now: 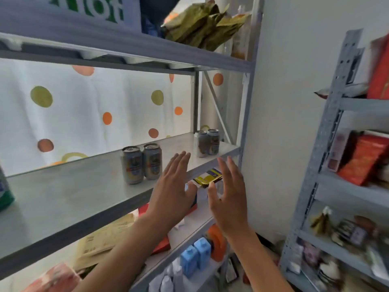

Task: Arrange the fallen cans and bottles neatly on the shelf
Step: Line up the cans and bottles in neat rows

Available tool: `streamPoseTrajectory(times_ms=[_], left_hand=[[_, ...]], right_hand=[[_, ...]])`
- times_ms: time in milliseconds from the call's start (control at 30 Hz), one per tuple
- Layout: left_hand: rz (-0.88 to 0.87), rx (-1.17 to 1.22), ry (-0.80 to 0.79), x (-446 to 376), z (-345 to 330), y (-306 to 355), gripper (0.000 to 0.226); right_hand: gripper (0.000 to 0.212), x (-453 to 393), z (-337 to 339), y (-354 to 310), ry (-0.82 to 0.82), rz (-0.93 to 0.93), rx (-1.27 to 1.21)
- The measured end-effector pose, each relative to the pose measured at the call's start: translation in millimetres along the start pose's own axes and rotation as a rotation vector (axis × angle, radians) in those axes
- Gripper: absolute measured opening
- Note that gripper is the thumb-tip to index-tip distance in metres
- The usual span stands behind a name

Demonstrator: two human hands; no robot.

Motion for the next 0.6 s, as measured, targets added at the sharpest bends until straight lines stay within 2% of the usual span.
streamPoseTrajectory(times_ms=[333,600], left_hand=[[0.049,0.096,-0.019,-102,-64,-66,0.060],[0.003,0.150,0.088,-190,-104,-109,0.045]], right_hand=[[0.059,-84,-85,67,-0.119,-0.084,0.031],[0.056,-168,-140,111,-0.214,-0.130,0.018]])
Point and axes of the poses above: each hand's wrist, its own x-axis away from the middle knuckle, its own z-axis out of the back of the hand, y = z × x, the point moved 3 cm from there along -x, towards the middle knuckle, and after that the axes turned 14 degrees about x, right-handed, at the moved point
